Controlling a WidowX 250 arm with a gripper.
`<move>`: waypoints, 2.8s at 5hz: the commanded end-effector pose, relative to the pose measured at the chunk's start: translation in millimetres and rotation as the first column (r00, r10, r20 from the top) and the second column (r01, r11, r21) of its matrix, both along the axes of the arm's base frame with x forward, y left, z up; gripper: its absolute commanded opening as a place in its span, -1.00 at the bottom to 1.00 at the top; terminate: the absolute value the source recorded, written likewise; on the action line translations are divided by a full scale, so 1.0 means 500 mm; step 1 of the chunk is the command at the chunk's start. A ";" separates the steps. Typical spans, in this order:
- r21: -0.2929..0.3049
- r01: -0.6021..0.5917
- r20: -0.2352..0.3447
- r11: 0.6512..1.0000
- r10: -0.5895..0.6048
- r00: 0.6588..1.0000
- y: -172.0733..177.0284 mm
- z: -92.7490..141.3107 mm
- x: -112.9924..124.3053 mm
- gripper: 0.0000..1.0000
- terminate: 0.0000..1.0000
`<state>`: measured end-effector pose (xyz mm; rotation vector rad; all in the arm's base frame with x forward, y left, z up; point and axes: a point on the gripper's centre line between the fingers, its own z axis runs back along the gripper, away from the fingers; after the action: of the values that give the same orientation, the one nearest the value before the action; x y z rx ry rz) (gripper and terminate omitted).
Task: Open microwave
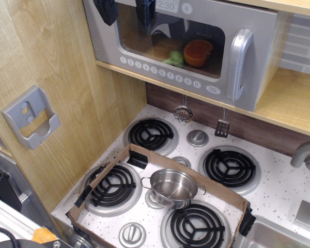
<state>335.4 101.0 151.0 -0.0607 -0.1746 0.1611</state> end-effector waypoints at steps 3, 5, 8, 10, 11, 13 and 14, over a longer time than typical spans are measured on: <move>0.062 0.015 0.026 0.998 -0.017 1.000 -0.091 -0.011 -0.035 1.00 -1.00; 0.082 -0.055 0.134 0.995 0.044 0.990 -0.176 -0.033 -0.039 1.00 -1.00; 0.075 0.126 0.160 0.989 -0.137 0.978 -0.241 -0.065 0.002 1.00 -1.00; 0.098 0.182 0.175 0.978 -0.197 0.965 -0.258 -0.081 0.005 1.00 -1.00; 0.108 0.188 0.168 0.976 -0.205 0.964 -0.276 -0.074 0.015 1.00 -1.00; 0.100 0.202 0.175 0.974 -0.217 0.961 -0.295 -0.068 0.040 1.00 -1.00; 0.109 0.225 0.173 0.968 -0.241 0.955 -0.284 -0.070 0.053 1.00 -1.00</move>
<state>357.6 -41.7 103.9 -0.0090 -0.3195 -0.0928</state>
